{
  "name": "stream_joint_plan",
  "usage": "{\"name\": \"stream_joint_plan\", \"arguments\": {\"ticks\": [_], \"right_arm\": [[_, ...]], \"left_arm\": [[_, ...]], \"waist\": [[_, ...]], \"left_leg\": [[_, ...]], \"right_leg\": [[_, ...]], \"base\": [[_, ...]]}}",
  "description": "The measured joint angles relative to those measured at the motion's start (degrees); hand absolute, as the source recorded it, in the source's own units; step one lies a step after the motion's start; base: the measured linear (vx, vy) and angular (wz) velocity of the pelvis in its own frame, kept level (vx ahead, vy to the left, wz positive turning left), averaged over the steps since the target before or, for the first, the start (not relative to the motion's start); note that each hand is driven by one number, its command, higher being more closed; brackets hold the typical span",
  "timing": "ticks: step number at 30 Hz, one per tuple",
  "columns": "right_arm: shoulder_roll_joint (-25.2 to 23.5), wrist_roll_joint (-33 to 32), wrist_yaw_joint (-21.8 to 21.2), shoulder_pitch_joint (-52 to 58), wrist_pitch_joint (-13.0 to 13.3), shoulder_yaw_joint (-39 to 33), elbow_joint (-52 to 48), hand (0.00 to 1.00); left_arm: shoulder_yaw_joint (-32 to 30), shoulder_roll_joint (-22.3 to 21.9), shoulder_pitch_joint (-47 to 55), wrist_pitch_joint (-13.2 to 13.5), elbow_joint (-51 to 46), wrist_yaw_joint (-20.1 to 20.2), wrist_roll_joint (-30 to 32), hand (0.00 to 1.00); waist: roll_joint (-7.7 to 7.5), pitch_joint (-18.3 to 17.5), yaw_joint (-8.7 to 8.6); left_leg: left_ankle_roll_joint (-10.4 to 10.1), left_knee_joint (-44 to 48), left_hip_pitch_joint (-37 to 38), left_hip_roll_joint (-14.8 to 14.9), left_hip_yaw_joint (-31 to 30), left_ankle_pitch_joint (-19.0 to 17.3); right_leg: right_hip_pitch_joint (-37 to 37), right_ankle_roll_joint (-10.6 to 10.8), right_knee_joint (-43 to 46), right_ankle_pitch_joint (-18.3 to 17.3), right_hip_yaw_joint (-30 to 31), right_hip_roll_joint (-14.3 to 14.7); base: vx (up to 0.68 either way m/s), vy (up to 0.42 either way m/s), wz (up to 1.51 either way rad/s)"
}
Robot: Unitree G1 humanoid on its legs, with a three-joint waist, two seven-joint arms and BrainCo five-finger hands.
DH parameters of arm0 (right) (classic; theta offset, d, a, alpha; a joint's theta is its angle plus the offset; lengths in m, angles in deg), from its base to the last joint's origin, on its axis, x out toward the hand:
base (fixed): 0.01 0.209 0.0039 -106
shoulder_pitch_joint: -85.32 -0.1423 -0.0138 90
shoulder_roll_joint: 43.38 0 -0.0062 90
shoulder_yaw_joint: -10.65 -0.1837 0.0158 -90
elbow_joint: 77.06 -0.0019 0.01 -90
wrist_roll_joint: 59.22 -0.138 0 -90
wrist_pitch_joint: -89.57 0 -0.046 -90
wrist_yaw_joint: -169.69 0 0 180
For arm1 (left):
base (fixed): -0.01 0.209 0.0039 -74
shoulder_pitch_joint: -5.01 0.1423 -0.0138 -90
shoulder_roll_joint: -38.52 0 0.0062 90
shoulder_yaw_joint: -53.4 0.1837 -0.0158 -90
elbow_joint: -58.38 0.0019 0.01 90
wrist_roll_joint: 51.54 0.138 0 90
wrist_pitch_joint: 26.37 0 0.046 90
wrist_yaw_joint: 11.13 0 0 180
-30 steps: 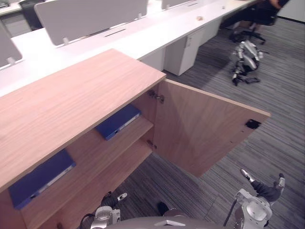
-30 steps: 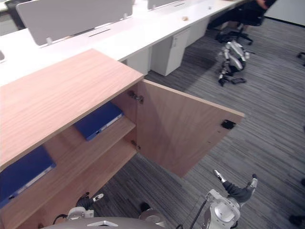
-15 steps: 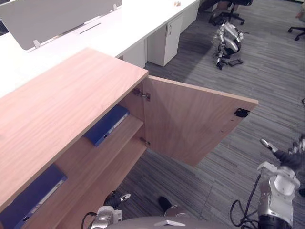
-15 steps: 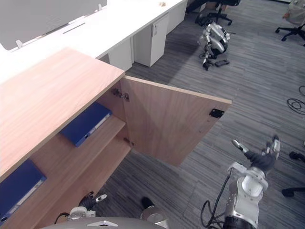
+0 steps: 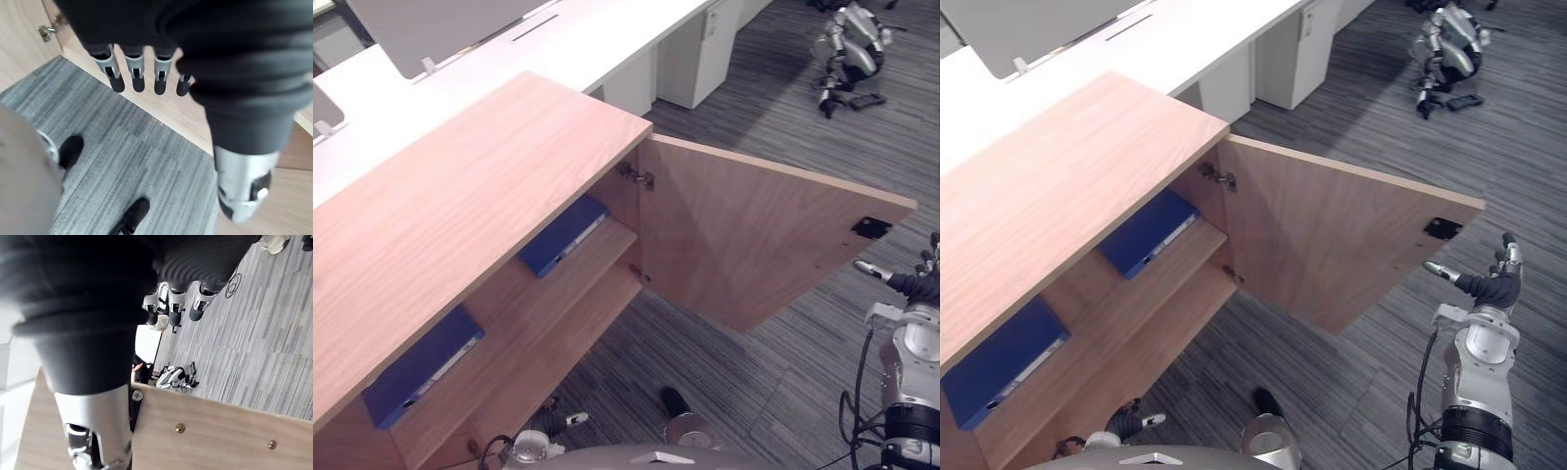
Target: Walk over to the cabinet, pick up the folder, carry it to the office cabinet, place the folder inside the office cabinet, then close the office cabinet door
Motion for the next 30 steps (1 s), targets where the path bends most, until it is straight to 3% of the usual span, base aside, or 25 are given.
{"name": "stream_joint_plan", "arguments": {"ticks": [5,20,24,30], "right_arm": [[2.05,-0.05,-0.12,-3.68,0.26,2.90,4.65,0.00],[5.12,-0.70,0.79,-6.60,0.32,3.70,7.90,0.00],[1.20,-0.45,1.34,-2.64,0.91,1.61,-0.69,0.00],[-8.56,1.55,2.18,6.10,1.35,1.70,-14.89,0.00]], "left_arm": [[3.11,2.73,0.47,1.19,-0.84,0.41,0.10,0.00],[5.45,3.20,-0.08,1.30,-2.34,0.28,2.93,0.00],[5.40,3.24,0.08,1.23,-2.31,0.24,3.65,0.00],[4.75,4.32,-0.41,1.13,-2.29,0.21,5.67,0.00]], "waist": [[0.25,0.17,0.89],[1.68,1.90,-0.20],[1.46,2.05,0.22],[-1.09,3.00,-0.65]], "left_leg": [[0.30,0.01,-0.31,-0.25,-0.70,-0.04],[1.40,3.61,-3.12,0.14,-8.33,-1.15],[1.47,3.63,-3.14,0.08,-8.35,-1.01],[1.44,3.87,-3.14,0.34,-8.42,-1.02]], "right_leg": [[0.18,0.09,-0.17,0.11,-0.71,-0.39],[1.43,0.33,-0.71,0.32,-5.79,-1.90],[1.50,0.48,-1.78,0.71,-5.77,-1.92],[1.98,0.41,-4.27,2.79,-4.71,-1.61]], "base": [[-0.02,-0.048,0.05],[-0.03,-0.049,0.15],[-0.08,-0.057,-0.04],[-0.04,-0.054,-0.13]]}}
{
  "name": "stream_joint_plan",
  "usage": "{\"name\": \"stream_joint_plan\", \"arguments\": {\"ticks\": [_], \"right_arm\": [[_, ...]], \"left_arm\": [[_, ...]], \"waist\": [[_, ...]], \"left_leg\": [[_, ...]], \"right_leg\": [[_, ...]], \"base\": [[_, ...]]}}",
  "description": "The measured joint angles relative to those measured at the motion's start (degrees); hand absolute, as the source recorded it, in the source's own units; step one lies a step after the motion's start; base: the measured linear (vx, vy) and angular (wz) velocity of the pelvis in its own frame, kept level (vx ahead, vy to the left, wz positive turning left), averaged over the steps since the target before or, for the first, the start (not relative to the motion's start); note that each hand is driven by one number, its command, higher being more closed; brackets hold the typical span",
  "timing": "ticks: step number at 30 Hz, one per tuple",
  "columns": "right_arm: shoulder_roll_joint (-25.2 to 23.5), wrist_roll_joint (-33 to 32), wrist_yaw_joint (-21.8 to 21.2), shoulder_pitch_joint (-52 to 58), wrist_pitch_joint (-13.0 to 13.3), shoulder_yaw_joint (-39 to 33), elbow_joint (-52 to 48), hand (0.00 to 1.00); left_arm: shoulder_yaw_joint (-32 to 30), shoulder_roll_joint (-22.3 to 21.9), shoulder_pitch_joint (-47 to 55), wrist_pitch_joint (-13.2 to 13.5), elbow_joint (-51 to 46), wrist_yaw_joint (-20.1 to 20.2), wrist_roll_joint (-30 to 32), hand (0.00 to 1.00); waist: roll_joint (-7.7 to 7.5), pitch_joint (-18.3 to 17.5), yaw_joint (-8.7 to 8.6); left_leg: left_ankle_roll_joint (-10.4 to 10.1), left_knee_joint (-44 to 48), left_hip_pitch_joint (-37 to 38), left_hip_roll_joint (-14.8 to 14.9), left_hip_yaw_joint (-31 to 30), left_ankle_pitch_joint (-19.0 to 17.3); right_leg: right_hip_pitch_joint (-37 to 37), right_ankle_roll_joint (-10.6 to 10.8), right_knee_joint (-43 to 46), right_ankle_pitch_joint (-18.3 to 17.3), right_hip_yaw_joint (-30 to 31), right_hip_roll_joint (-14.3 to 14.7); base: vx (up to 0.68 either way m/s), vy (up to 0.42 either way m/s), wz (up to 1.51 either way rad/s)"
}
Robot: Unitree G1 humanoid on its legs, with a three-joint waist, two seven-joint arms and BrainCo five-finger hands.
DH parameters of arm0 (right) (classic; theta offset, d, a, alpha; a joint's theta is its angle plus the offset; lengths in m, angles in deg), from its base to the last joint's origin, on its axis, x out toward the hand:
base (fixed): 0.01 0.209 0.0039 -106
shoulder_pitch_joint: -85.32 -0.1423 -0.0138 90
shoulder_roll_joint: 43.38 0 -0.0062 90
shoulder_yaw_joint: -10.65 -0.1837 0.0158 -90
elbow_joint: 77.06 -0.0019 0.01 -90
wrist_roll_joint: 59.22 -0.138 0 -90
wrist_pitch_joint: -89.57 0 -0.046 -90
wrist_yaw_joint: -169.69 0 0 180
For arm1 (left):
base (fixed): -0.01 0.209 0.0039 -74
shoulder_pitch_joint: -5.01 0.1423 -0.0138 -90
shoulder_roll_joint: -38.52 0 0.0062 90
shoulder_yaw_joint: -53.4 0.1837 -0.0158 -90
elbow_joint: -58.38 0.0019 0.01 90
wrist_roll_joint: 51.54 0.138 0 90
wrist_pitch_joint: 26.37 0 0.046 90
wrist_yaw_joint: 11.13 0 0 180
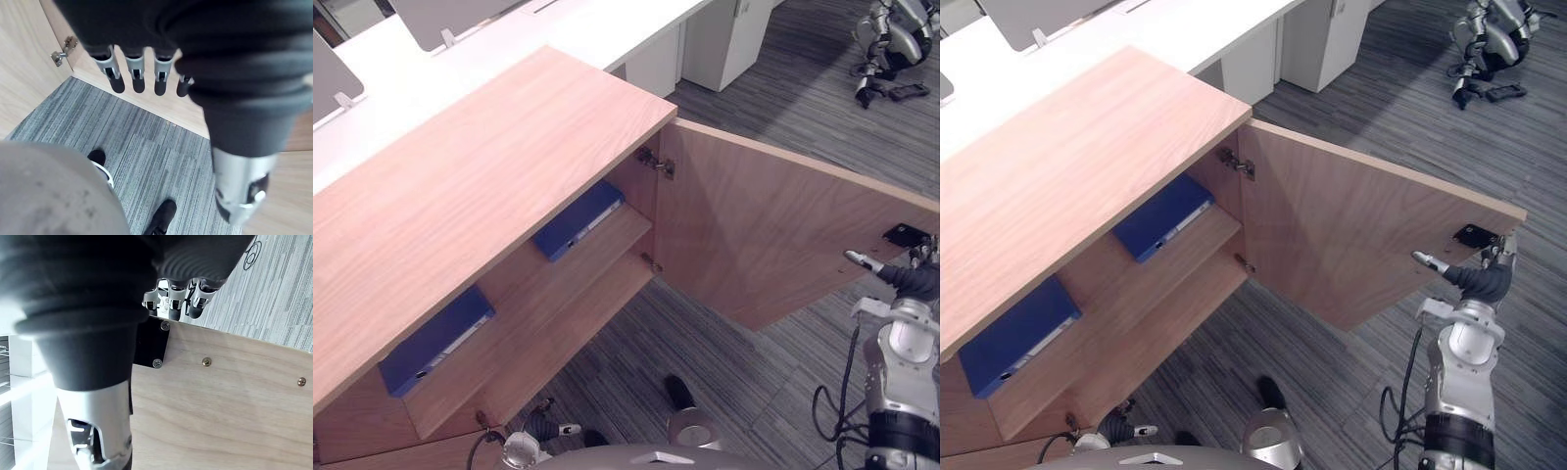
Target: Walk over to the cabinet, pick up the folder, carry it to the office cabinet, place the folder inside the office cabinet, then close the office cabinet door
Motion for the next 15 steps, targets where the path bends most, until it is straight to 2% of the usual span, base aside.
{"name": "stream_joint_plan", "arguments": {"ticks": [4,6,9,11,15], "right_arm": [[-5.80,3.27,-0.21,6.60,0.04,3.92,-6.46,0.00],[-8.52,3.53,-1.27,11.01,0.08,7.76,-10.02,0.00],[-11.19,5.49,-2.66,16.66,0.60,12.20,-14.79,0.00],[-12.20,6.04,-4.03,19.72,1.20,14.97,-16.66,0.00],[-11.98,8.84,-6.97,24.80,1.13,21.49,-17.90,0.00]], "left_arm": [[-1.66,1.78,-0.07,-0.31,0.11,-0.31,0.66,0.00],[-1.65,2.42,-0.49,-0.60,0.63,-0.78,1.07,0.00],[-1.61,2.35,-1.18,-0.65,0.99,-0.91,1.23,0.00],[-1.61,2.37,-1.56,-0.74,2.07,-1.04,2.29,0.00],[-1.38,3.11,-2.29,-1.21,4.30,-1.03,3.44,0.00]], "waist": [[-1.98,-0.51,-0.57],[-3.72,-0.62,-0.72],[-4.71,-0.98,-0.81],[-4.85,-1.10,-0.96],[-5.90,-1.79,-0.93]], "left_leg": [[-0.68,0.69,0.38,1.00,0.04,-0.60],[-1.10,1.84,1.06,1.58,0.52,-1.42],[-1.24,3.75,1.43,2.01,1.86,-2.67],[-1.30,4.19,1.97,2.04,2.44,-3.02],[-1.91,4.88,2.19,2.35,3.19,-3.46]], "right_leg": [[-0.28,-0.20,0.03,0.84,1.53,1.22],[-0.24,-0.32,0.23,1.20,3.21,1.91],[-0.26,-0.38,0.44,1.47,4.85,2.17],[-0.14,-0.54,0.72,1.43,5.59,2.27],[-0.50,-1.71,1.09,1.51,5.76,2.56]], "base": [[-0.01,-0.063,-0.31],[-0.05,-0.075,-0.36],[-0.07,-0.052,-0.33],[-0.08,-0.045,-0.24],[-0.09,-0.056,-0.14]]}}
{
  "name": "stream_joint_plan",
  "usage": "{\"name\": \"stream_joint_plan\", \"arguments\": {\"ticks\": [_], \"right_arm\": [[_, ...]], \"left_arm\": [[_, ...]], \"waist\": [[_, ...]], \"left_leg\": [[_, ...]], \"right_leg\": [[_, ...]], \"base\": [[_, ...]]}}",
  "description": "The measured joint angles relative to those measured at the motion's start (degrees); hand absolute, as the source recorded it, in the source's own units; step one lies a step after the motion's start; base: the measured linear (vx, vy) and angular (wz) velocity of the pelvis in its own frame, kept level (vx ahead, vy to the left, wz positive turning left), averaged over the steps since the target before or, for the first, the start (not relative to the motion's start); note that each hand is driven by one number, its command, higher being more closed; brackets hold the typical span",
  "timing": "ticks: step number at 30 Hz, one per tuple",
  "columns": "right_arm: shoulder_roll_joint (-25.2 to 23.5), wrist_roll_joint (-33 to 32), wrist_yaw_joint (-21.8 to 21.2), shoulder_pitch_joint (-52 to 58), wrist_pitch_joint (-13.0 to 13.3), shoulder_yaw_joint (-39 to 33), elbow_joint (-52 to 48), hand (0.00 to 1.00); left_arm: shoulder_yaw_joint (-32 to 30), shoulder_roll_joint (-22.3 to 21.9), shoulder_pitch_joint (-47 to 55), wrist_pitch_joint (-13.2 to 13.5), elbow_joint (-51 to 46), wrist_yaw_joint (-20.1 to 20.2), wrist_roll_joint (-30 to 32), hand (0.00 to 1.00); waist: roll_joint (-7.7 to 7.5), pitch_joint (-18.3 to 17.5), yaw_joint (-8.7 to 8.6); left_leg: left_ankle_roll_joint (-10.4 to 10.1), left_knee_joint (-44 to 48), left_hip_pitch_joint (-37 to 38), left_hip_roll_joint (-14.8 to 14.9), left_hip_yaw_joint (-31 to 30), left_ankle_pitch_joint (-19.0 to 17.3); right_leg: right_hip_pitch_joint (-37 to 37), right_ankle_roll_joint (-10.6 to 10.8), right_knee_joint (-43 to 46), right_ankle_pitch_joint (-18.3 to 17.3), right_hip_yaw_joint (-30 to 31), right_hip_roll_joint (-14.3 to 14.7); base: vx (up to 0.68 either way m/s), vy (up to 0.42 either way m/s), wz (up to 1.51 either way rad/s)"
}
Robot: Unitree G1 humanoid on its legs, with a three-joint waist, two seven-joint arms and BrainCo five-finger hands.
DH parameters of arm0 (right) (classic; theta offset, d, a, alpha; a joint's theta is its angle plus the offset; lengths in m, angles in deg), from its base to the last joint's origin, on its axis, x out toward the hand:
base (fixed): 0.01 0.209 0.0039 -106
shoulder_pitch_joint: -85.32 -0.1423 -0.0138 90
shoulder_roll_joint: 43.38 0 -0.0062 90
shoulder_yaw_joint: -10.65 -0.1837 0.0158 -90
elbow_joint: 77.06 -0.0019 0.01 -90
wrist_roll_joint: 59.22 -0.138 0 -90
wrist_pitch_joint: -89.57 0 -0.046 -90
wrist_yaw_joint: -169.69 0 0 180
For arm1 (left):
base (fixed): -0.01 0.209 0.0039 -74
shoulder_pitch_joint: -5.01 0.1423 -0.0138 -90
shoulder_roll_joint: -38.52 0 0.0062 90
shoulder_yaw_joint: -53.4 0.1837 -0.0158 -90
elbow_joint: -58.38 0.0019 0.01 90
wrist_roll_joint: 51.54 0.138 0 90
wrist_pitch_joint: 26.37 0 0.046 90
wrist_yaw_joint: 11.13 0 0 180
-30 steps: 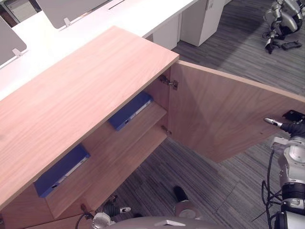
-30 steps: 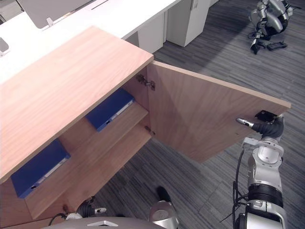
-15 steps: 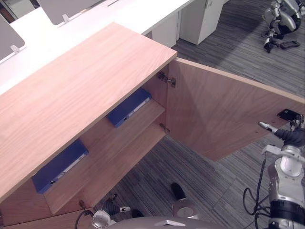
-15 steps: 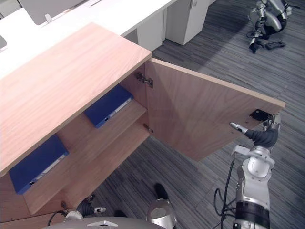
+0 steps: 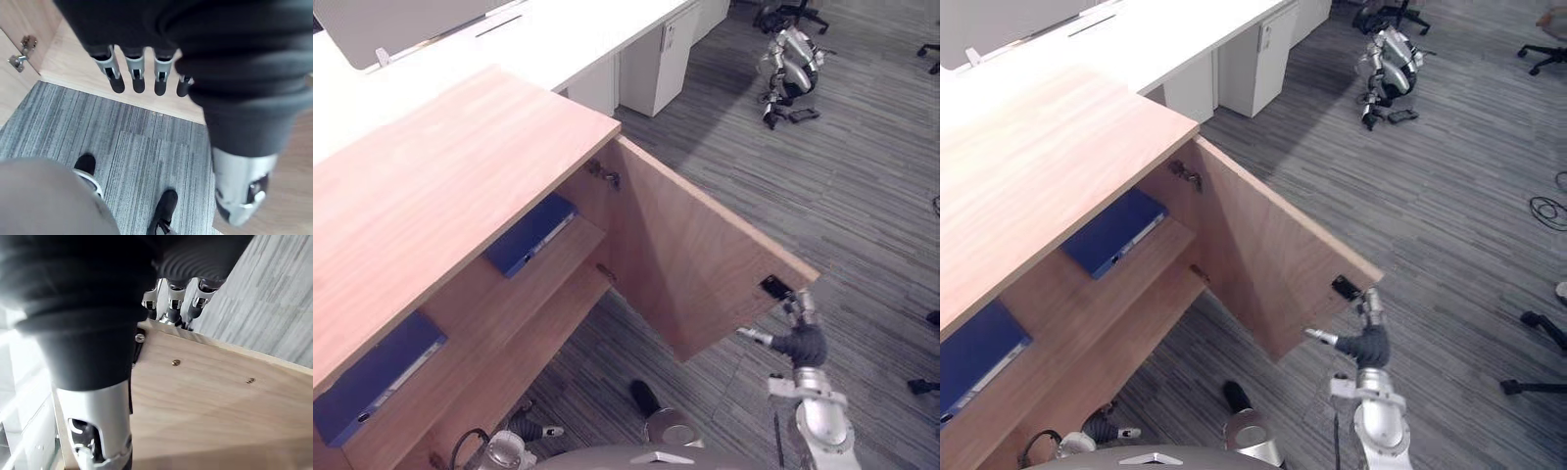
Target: Walk over to the cabinet, pick up the folder, carry it to the office cabinet, place the folder inside the office cabinet, then close the office cabinet door
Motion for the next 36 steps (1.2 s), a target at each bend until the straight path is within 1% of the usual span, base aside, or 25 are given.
{"name": "stream_joint_plan", "arguments": {"ticks": [1,2,3,4,5,7,10,12,14,16,17,18,19,22,23,24,25,26,28,29,30,31,33,36], "right_arm": [[0.36,1.63,-2.04,0.72,-0.04,2.84,0.00,0.00],[0.49,1.77,-2.33,0.75,-0.04,3.48,0.00,0.00],[1.25,3.46,-4.00,0.80,-0.04,6.11,-0.01,0.00],[3.77,5.37,-6.51,1.22,-0.04,9.06,-0.07,0.00],[4.50,5.80,-7.01,1.29,-0.04,9.75,-0.14,0.00],[9.38,8.44,-10.74,2.48,0.02,14.55,-2.92,0.00],[12.32,10.23,-12.35,2.33,0.62,16.19,-4.52,0.00],[14.39,10.36,-13.07,1.19,0.65,17.59,-4.45,0.00],[15.14,10.36,-13.07,-0.25,0.65,19.19,-4.20,0.00],[15.20,10.39,-13.04,-2.53,0.62,20.98,-3.62,0.00],[15.04,10.39,-12.98,-4.16,0.63,22.25,-3.42,0.00],[14.70,10.38,-12.92,-6.30,0.63,23.59,-2.31,0.00],[14.35,10.39,-12.89,-7.64,0.60,24.24,-1.20,0.00],[11.32,10.37,-12.48,-13.01,0.14,25.86,5.87,0.00],[10.47,10.32,-11.21,-13.44,0.08,25.22,7.18,0.00],[9.85,10.36,-10.32,-14.46,-0.07,25.14,8.97,0.00],[8.43,10.35,-9.86,-15.85,-0.12,25.13,11.65,0.00],[8.04,10.35,-9.74,-16.02,-0.15,25.07,12.17,0.00],[4.69,10.38,-7.86,-17.50,-0.67,24.10,17.27,0.00],[3.90,10.38,-7.59,-18.08,-0.87,24.00,18.77,0.00],[2.49,10.43,-6.04,-18.45,-1.16,23.11,20.78,0.00],[1.93,10.44,-5.55,-18.69,-1.34,22.79,21.72,0.00],[0.51,12.27,-4.12,-19.81,-1.65,21.99,25.85,0.00],[-1.65,12.75,-2.39,-20.70,-2.46,19.53,30.11,0.00]], "left_arm": [[0.57,0.68,-0.35,-0.11,0.96,0.02,0.79,0.00],[0.70,0.80,-0.44,-0.14,0.99,0.02,0.97,0.00],[1.50,1.32,-0.93,-0.16,1.13,0.03,1.06,0.00],[2.31,1.92,-1.17,-0.16,1.26,0.06,1.54,0.00],[2.47,2.05,-1.30,-0.16,1.26,0.06,1.65,0.00],[4.15,3.13,-2.34,-0.18,1.19,0.10,2.22,0.00],[4.48,3.75,-2.95,-0.17,1.27,0.11,3.28,0.00],[5.59,4.91,-3.10,-0.21,1.31,0.11,3.36,0.00],[5.60,5.29,-3.02,-0.30,1.34,0.10,3.36,0.00],[5.65,5.36,-3.12,-0.49,1.34,0.07,3.33,0.00],[5.68,5.34,-3.22,-0.63,1.34,0.06,3.32,0.00],[5.84,5.33,-3.24,-0.67,1.35,0.04,3.26,0.00],[5.91,5.32,-3.25,-0.71,1.36,0.04,3.25,0.00],[5.41,5.18,-3.11,-0.93,1.41,-0.04,3.09,0.00],[4.67,5.05,-2.93,-0.97,1.41,-0.18,3.06,0.00],[3.46,4.74,-2.37,-1.17,1.41,-0.42,2.66,0.00],[1.84,4.19,-2.11,-1.45,1.38,-1.45,1.40,0.00],[1.65,4.07,-2.06,-1.46,1.38,-1.58,1.18,0.00],[-0.11,3.16,-1.98,-1.51,1.10,-2.84,-0.42,0.00],[-0.37,2.97,-1.98,-1.51,1.03,-3.06,-0.62,0.00],[-0.72,2.60,-1.69,-1.51,0.68,-3.92,-1.33,0.00],[-1.05,2.39,-1.52,-1.51,0.56,-4.10,-1.45,0.00],[-1.56,1.85,-1.29,-1.51,0.28,-4.73,-1.99,0.00],[-2.54,1.50,-1.01,-1.51,-0.07,-5.24,-3.28,0.00]], "waist": [[-0.70,-0.34,0.08],[-0.81,-0.39,0.11],[-1.30,-0.77,0.38],[-1.95,-1.23,0.82],[-2.10,-1.34,0.95],[-3.14,-1.95,2.09],[-4.21,-2.62,2.73],[-5.53,-3.47,3.49],[-5.81,-3.66,4.37],[-6.25,-3.91,4.91],[-6.48,-4.07,5.60],[-6.51,-4.09,6.18],[-6.48,-4.10,6.31],[-6.00,-4.00,8.21],[-5.86,-3.90,8.61],[-5.18,-3.84,8.92],[-5.22,-4.06,9.20],[-5.01,-4.04,9.30],[-4.63,-4.14,10.24],[-4.39,-4.09,10.37],[-3.99,-4.04,10.79],[-3.83,-4.07,10.95],[-3.25,-4.17,11.57],[-3.01,-3.80,12.25]], "left_leg": [[-0.13,0.64,-0.04,0.35,0.18,-0.09],[-0.15,0.71,-0.04,0.40,0.19,-0.10],[-0.15,0.78,-0.04,0.50,0.17,-0.10],[-0.15,0.95,-0.02,0.57,0.09,-0.10],[-0.15,0.97,-0.02,0.58,0.08,-0.10],[-0.13,1.36,-0.12,0.58,-0.88,-0.09],[-0.08,1.58,-0.20,0.54,-2.62,-0.11],[0.03,1.61,-0.23,0.41,-4.57,-0.04],[0.11,1.58,-0.37,0.26,-5.76,0.00],[0.26,1.59,-0.75,0.04,-7.50,0.10],[0.91,1.54,-1.15,-0.20,-8.37,0.52],[1.28,1.45,-1.68,-0.47,-9.48,0.77],[1.47,1.42,-2.15,-0.71,-10.26,0.90],[2.27,0.61,-3.31,-1.61,-13.45,1.80],[2.37,0.54,-3.51,-1.83,-14.40,1.92],[2.54,0.54,-4.05,-2.09,-15.58,2.04],[2.88,-0.19,-4.42,-2.60,-17.12,2.78],[2.92,-0.54,-4.41,-2.75,-17.32,2.98],[3.16,-3.43,-4.25,-3.60,-19.70,5.01],[3.30,-4.00,-4.27,-3.77,-20.34,5.48],[3.31,-5.44,-4.16,-4.09,-21.32,6.49],[3.42,-5.97,-4.21,-4.25,-21.80,7.02],[3.63,-8.49,-4.14,-4.70,-23.80,8.87],[3.76,-8.73,-4.36,-5.04,-26.33,9.42]], "right_leg": [[-0.01,-0.43,0.08,0.17,-0.05,0.20],[-0.01,-0.52,0.09,0.21,-0.05,0.24],[-0.05,-0.95,0.15,0.33,-0.14,0.37],[-0.03,-1.21,0.50,0.47,-0.19,0.48],[-0.04,-1.22,0.56,0.47,-0.19,0.49],[0.21,-1.49,1.01,0.28,-0.82,0.31],[1.04,-2.15,1.41,-0.37,-2.78,-0.08],[1.87,-2.29,1.91,-1.13,-4.73,-0.47],[2.21,-2.37,2.18,-1.63,-5.83,-0.82],[2.61,-2.53,2.46,-2.15,-7.59,-1.28],[2.64,-2.35,2.69,-2.35,-8.43,-1.60],[2.70,-2.23,2.65,-2.42,-9.64,-2.06],[2.70,-2.06,2.67,-2.53,-10.22,-2.29],[3.07,-1.55,2.62,-2.72,-13.33,-3.39],[3.50,-1.40,2.52,-2.82,-14.45,-3.73],[3.71,-1.16,2.44,-3.01,-15.56,-4.07],[3.91,-0.76,2.44,-3.28,-17.02,-4.51],[3.89,-0.70,2.43,-3.32,-17.31,-4.62],[4.44,-0.37,2.27,-3.53,-19.42,-5.19],[4.48,-0.32,2.14,-3.58,-19.95,-5.31],[4.59,-0.21,2.03,-3.63,-21.01,-5.50],[4.67,0.04,2.02,-3.70,-21.41,-5.59],[4.88,0.57,2.06,-3.88,-23.45,-5.85],[5.99,1.06,2.06,-4.28,-25.53,-6.21]], "base": [[-0.08,-0.071,-0.12],[-0.08,-0.084,-0.10],[-0.06,-0.062,-0.06],[-0.05,-0.056,-0.05],[-0.04,-0.043,0.00],[-0.03,-0.025,0.14],[-0.04,0.003,0.33],[-0.02,0.018,0.41],[-0.01,0.035,0.39],[0.00,0.034,0.44],[0.00,0.033,0.41],[0.00,0.034,0.46],[0.00,0.029,0.54],[0.00,0.031,0.54],[0.01,0.030,0.56],[0.01,0.026,0.65],[0.00,0.014,0.50],[0.00,0.000,0.51],[0.00,-0.002,0.51],[-0.01,-0.001,0.54],[-0.02,0.002,0.40],[-0.02,0.000,0.45],[-0.01,0.003,0.45],[-0.02,0.015,0.44]]}}
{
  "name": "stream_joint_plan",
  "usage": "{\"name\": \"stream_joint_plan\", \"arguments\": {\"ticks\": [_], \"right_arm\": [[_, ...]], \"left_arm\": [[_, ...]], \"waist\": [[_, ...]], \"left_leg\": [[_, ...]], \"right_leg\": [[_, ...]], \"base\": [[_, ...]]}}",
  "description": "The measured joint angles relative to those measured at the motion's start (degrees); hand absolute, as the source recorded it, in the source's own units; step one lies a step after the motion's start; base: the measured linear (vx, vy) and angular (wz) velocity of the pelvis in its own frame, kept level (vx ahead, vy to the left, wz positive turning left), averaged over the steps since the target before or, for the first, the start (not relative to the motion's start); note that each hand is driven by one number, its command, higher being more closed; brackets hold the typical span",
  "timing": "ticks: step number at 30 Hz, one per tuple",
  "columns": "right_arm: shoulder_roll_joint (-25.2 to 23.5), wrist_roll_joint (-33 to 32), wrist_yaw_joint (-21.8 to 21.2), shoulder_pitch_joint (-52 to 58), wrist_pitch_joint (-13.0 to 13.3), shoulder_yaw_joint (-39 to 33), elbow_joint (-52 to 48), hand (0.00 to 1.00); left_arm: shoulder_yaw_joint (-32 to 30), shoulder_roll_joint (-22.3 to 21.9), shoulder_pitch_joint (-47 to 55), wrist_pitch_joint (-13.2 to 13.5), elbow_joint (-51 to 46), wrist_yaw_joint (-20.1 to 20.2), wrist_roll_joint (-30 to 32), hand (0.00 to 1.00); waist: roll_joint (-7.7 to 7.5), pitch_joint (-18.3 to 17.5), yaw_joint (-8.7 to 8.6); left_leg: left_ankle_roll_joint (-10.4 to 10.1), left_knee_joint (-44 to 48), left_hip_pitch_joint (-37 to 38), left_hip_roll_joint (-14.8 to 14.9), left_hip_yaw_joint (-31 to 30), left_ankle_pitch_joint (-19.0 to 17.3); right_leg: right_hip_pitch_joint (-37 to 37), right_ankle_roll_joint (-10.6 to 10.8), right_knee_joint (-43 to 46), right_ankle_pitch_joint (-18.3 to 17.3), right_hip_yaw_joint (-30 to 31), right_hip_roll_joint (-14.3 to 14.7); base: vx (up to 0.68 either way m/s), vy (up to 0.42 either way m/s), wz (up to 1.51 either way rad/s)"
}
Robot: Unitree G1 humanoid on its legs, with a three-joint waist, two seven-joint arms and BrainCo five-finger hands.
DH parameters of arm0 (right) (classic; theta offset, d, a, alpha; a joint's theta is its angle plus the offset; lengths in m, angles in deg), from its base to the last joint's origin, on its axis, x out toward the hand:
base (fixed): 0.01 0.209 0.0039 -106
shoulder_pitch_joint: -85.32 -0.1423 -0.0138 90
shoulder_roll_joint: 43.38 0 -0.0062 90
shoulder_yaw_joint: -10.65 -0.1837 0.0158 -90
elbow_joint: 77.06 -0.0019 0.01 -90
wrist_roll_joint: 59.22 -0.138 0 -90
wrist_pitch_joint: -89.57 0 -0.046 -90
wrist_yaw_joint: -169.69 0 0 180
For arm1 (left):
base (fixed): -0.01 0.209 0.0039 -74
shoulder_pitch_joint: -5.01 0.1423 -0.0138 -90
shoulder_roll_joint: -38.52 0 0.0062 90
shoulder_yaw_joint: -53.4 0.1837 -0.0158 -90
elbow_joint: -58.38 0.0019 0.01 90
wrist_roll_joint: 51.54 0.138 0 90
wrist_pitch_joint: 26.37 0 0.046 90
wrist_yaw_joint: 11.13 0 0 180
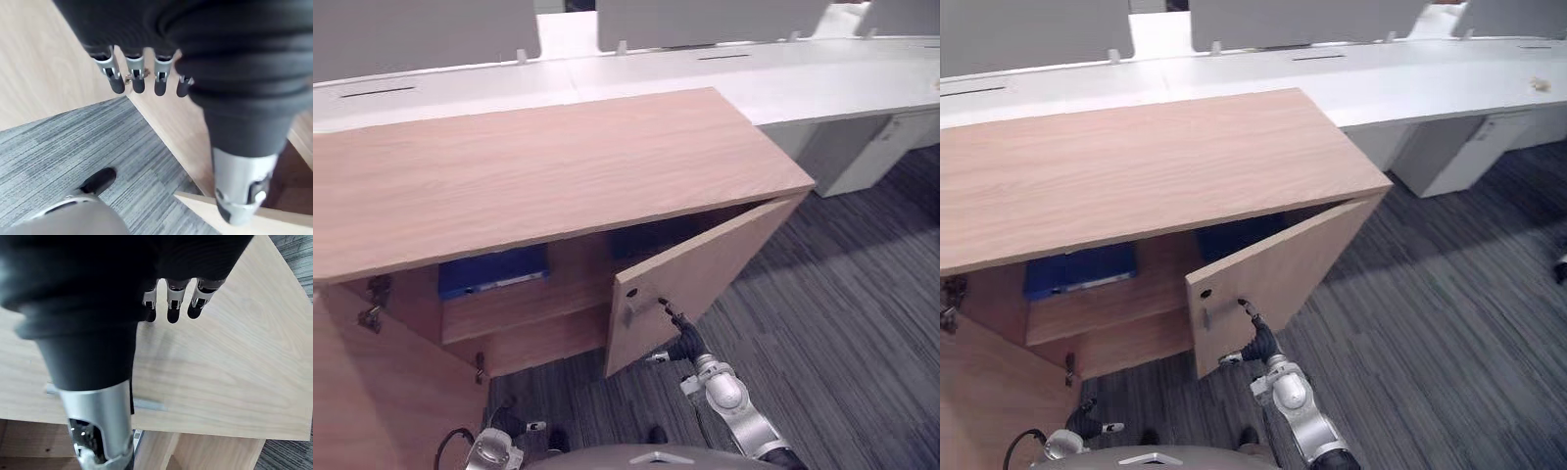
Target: Walk over to the cabinet, pick up the folder, carry it to the office cabinet, place the folder inside the office cabinet, then close the office cabinet door
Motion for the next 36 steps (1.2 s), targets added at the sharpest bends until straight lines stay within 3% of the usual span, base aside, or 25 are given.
{"name": "stream_joint_plan", "arguments": {"ticks": [13,19,25,28,30,33,36], "right_arm": [[-4.40,1.83,1.07,0.64,-1.63,-6.97,21.08,0.00],[-5.00,1.26,1.08,-0.05,-2.63,-8.17,25.31,0.00],[-6.14,-1.50,1.25,-0.39,-2.82,-11.72,28.07,0.00],[-6.29,-3.28,2.22,-0.41,-2.89,-12.41,29.03,0.00],[-6.60,-3.68,2.92,-0.20,-3.51,-13.37,28.99,0.00],[-7.36,-5.19,3.41,-1.03,-3.79,-14.24,28.99,0.00],[-7.40,-5.43,3.90,-1.73,-3.80,-15.31,28.96,0.00]], "left_arm": [[-0.80,-0.72,1.81,0.01,-1.56,-0.99,-3.72,0.00],[-1.23,-0.71,1.72,0.03,-1.88,-0.97,-4.97,0.00],[-2.39,-0.13,1.13,0.04,-2.05,-0.96,-8.29,0.00],[-3.53,-0.51,1.03,0.04,-2.58,-1.00,-10.22,0.00],[-5.13,-1.18,1.42,0.09,-3.73,-1.07,-12.25,0.00],[-7.42,-2.32,1.29,0.22,-4.29,-1.12,-14.43,0.00],[-9.65,-3.60,1.38,0.30,-4.79,-1.51,-16.41,0.00]], "waist": [[0.63,0.97,0.50],[0.62,2.70,0.60],[0.29,4.17,0.20],[0.30,4.17,0.72],[0.44,4.18,1.77],[0.76,5.10,1.99],[1.04,5.55,2.09]], "left_leg": [[0.14,-0.46,0.23,-0.31,-1.42,0.37],[-0.05,-0.44,1.21,-0.19,0.15,0.20],[-0.36,-0.42,-1.60,-0.26,-2.35,0.82],[-0.38,-0.43,-3.10,-0.32,-6.38,1.79],[-0.54,-0.37,-4.80,-0.13,-8.51,2.93],[-0.84,-0.03,-5.94,-0.16,-11.95,4.54],[-0.97,-0.04,-6.57,-0.68,-11.23,7.75]], "right_leg": [[1.13,0.39,0.10,-0.72,-1.28,-0.26],[0.43,0.29,1.77,-1.07,0.52,-0.19],[-3.99,0.70,9.39,-5.60,0.10,-0.75],[-3.36,0.75,9.58,-6.95,0.02,0.20],[-3.24,-0.04,8.52,-6.54,-1.22,0.87],[-2.27,-0.94,8.10,-6.66,-3.11,1.51],[-1.35,-2.17,9.89,-7.95,-3.95,1.32]], "base": [[-0.02,0.002,0.08],[-0.02,0.004,-0.12],[-0.05,-0.020,0.22],[0.03,-0.049,0.68],[0.03,-0.037,0.51],[0.03,-0.034,0.73],[-0.07,-0.001,0.81]]}}
